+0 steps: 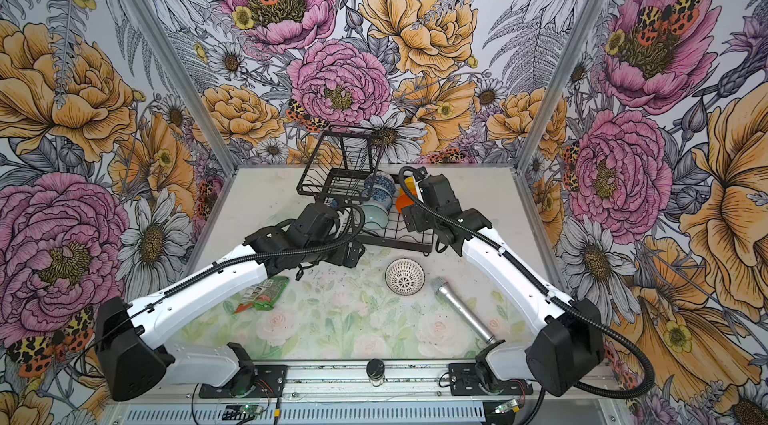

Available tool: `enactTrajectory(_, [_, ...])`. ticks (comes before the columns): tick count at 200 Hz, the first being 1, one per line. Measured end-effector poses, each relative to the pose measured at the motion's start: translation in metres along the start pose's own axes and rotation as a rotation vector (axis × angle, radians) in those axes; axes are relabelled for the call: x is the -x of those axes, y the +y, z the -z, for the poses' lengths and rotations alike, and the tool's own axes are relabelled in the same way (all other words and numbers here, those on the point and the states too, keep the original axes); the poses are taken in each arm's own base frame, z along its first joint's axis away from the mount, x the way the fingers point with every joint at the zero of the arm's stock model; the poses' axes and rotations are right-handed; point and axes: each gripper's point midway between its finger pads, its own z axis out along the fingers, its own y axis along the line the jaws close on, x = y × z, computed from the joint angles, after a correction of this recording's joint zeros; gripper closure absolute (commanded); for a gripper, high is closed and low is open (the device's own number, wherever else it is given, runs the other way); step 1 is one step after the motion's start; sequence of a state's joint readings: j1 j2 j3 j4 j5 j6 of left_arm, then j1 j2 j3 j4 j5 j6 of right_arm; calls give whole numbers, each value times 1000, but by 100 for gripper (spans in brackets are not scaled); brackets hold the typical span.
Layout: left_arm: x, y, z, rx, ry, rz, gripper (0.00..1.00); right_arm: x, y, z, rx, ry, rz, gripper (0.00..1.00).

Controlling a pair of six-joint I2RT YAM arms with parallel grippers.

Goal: Load the bowls into the dish rack
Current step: 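Withdraw the right gripper from the rack while the left gripper moves toward the maroon-patterned bowl, then lower the left gripper over the rim of the white maroon-patterned bowl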

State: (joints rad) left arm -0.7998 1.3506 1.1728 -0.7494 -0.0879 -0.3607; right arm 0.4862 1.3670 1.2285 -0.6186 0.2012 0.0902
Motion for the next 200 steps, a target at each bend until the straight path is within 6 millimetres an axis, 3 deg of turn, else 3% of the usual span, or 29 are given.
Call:
enactTrajectory(49, [-16, -6, -22, -8, 43, 15, 1, -17, 2, 0, 13, 71, -10, 1])
enactTrajectory(117, [-27, -19, -47, -35, 87, 18, 1, -20, 2, 0, 13, 84, -10, 0])
enactTrajectory(200, [-62, -53, -92, -66, 204, -52, 3, -28, 3, -12, 9, 121, -6, 1])
